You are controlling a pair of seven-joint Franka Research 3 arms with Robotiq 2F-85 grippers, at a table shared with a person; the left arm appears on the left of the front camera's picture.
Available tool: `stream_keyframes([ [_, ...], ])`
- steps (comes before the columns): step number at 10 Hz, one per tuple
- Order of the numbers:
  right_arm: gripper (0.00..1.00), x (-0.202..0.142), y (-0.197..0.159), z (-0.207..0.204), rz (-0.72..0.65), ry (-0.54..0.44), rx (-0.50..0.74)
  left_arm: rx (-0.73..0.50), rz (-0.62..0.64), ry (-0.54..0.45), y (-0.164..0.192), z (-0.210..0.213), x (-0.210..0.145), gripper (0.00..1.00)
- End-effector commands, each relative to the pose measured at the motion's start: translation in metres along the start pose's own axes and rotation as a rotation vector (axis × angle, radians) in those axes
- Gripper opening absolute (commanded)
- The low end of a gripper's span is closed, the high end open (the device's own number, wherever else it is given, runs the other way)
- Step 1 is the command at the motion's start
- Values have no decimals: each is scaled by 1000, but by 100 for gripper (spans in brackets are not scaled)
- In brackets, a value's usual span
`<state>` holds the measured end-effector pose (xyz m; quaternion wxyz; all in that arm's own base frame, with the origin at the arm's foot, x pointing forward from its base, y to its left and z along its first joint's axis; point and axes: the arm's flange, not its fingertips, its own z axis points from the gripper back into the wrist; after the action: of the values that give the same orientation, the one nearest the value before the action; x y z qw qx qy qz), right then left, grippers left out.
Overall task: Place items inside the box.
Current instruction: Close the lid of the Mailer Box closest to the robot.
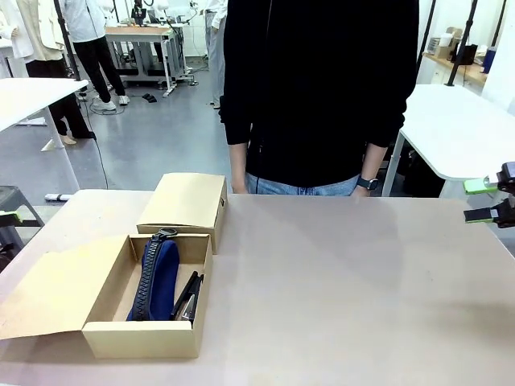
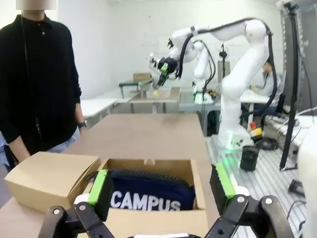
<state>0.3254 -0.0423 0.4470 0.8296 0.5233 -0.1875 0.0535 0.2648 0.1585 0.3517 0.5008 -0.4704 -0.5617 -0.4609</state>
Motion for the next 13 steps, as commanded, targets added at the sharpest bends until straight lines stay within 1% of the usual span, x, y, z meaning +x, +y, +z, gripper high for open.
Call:
stream_keyframes([
  [1,100,1,4,2,-14,-4,11,119,-161,233,6,11,-5,100],
  [2,100,1,4,2,-14,-4,11,86,-175,334,9,24,-10,100],
  [3,100,1,4,2,-14,-4,11,56,-176,370,10,32,-13,100],
  [4,100,1,4,2,-14,-4,11,48,-213,440,11,39,-15,100],
  [5,100,1,4,2,-14,-4,11,7,-221,494,12,44,-19,100],
  [6,100,1,4,2,-14,-4,11,-9,-178,587,13,49,-27,100],
  [8,100,1,4,2,-14,-4,11,-34,-128,669,23,60,-49,100],
  [9,100,1,4,2,-14,-4,11,-4,-124,733,26,66,-59,100],
  [10,100,1,4,2,-14,-4,11,16,-117,775,32,69,-63,100],
  [12,100,1,4,2,-14,-4,11,42,-106,820,29,70,-78,100],
  [13,100,1,4,2,-14,-4,11,51,-106,824,30,70,-83,100],
])
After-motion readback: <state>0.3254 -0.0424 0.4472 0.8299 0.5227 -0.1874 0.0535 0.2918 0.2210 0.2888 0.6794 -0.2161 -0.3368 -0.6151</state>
